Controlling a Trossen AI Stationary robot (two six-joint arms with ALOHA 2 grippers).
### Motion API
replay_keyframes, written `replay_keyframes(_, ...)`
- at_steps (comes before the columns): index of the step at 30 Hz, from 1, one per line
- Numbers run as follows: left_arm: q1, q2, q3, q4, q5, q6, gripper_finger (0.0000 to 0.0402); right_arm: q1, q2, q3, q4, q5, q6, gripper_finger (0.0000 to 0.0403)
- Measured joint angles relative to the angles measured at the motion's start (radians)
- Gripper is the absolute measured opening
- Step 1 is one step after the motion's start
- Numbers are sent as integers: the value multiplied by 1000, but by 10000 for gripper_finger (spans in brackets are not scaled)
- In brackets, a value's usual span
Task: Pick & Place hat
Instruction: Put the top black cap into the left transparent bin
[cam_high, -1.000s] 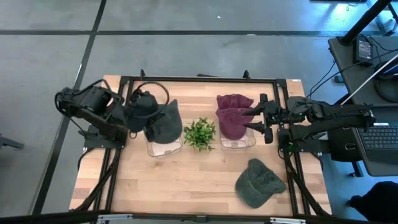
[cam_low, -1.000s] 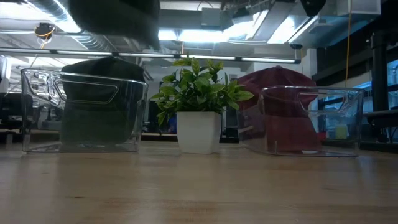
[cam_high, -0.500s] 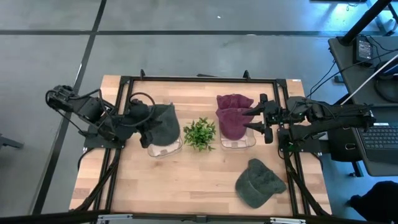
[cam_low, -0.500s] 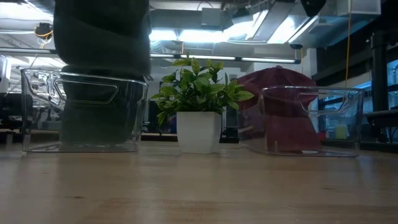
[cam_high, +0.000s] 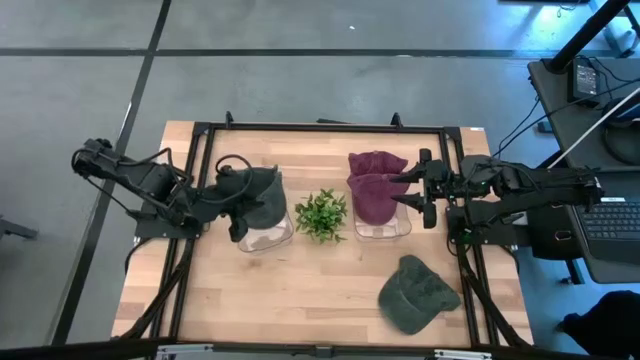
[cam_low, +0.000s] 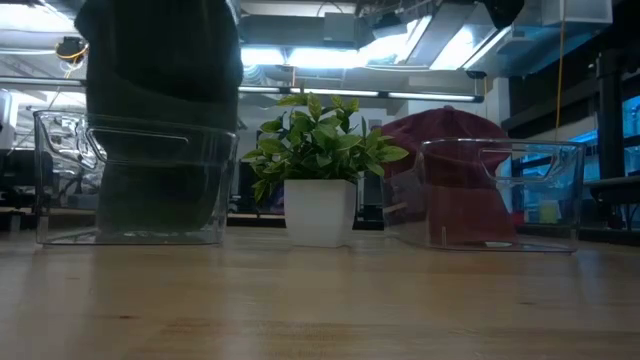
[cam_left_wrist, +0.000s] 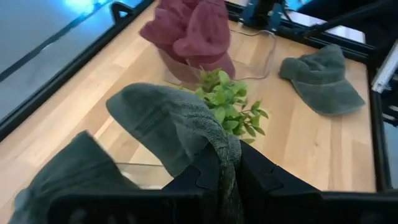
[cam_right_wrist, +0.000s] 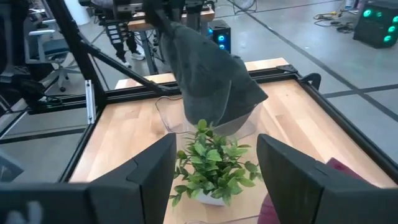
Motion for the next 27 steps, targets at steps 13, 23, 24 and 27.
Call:
replay_keyframes(13, 130, 0, -1, 49, 177, 177, 24, 0, 0, 0, 0, 1, 39, 223)
replay_keyframes(23, 159, 1, -1, -102, 147, 161, 24, 0, 0, 0, 0, 2, 49, 223)
replay_keyframes(24, 159, 1, -1, -120, 140, 161, 23, 0, 0, 0, 0, 1, 49, 223)
replay_keyframes(27, 160, 2, -2, -141, 134, 162, 24, 0, 0, 0, 0, 2, 49, 223)
